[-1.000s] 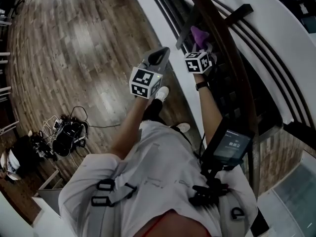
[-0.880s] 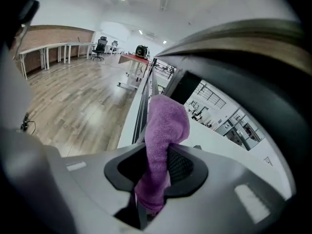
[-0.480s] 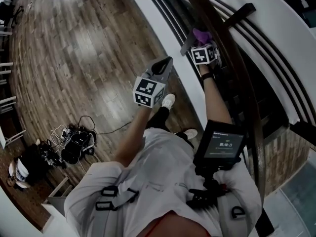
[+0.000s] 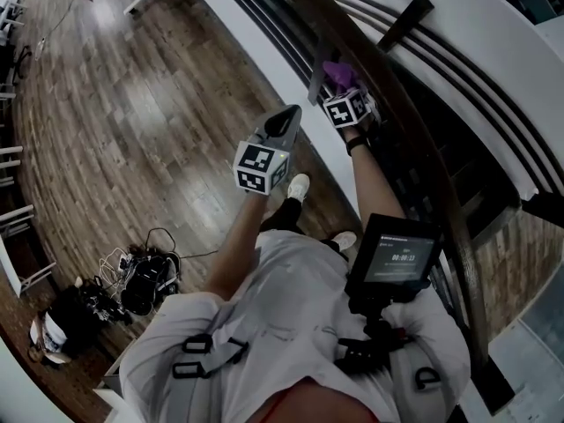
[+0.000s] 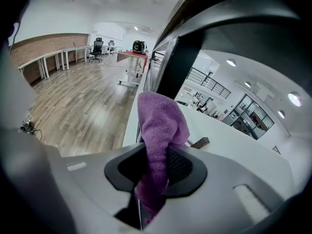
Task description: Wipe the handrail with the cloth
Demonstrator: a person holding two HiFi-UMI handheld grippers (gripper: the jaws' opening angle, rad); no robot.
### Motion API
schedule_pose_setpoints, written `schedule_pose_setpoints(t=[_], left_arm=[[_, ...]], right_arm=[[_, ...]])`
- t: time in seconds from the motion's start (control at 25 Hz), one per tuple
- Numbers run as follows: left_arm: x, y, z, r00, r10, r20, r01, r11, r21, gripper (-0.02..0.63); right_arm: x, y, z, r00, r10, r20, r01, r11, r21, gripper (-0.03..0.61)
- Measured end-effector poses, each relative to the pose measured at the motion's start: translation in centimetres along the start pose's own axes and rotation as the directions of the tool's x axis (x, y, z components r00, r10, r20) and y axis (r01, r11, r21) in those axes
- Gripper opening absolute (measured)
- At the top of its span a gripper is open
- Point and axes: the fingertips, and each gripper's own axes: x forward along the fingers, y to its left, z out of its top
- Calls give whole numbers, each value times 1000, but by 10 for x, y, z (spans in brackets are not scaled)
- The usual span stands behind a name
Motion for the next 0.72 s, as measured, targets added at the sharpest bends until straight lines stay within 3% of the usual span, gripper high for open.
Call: schedule_pose_setpoints(t=[0.72], left_arm=[[15,-65,-23,990,-134,-47,136,990,30,-2]], right_arm=[[-50,3,-78,998,-61,-20,62,998,30,101]])
